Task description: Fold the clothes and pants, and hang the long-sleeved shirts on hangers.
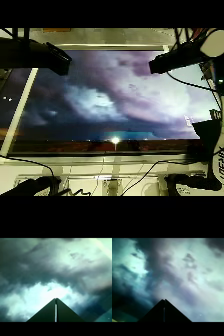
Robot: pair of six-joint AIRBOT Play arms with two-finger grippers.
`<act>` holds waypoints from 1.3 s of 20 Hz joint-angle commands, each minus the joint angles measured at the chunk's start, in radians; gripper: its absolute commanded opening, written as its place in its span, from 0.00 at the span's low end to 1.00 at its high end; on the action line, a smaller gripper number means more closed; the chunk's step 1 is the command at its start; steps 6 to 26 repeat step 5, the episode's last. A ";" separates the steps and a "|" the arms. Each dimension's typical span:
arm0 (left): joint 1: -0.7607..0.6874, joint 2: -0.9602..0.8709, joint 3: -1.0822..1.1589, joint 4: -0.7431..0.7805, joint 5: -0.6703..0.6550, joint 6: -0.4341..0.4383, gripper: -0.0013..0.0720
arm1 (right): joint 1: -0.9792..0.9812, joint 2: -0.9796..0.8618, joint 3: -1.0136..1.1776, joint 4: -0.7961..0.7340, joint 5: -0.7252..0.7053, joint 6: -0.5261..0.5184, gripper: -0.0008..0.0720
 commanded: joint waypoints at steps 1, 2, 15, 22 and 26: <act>0.001 -0.001 0.000 0.000 0.000 0.000 0.03 | 0.023 -0.052 0.000 -0.006 0.035 -0.003 0.04; 0.001 -0.001 0.000 0.000 0.000 0.000 0.03 | 0.023 -0.060 0.000 -0.002 0.036 0.004 0.04; 0.001 -0.001 0.000 0.000 0.000 0.000 0.03 | 0.023 -0.067 0.000 -0.002 0.032 0.011 0.04; 0.001 -0.001 0.000 0.000 0.000 0.000 0.03 | 0.023 -0.067 0.000 -0.002 0.032 0.011 0.04; 0.001 -0.001 0.000 0.000 0.000 0.000 0.03 | 0.023 -0.067 0.000 -0.002 0.032 0.011 0.04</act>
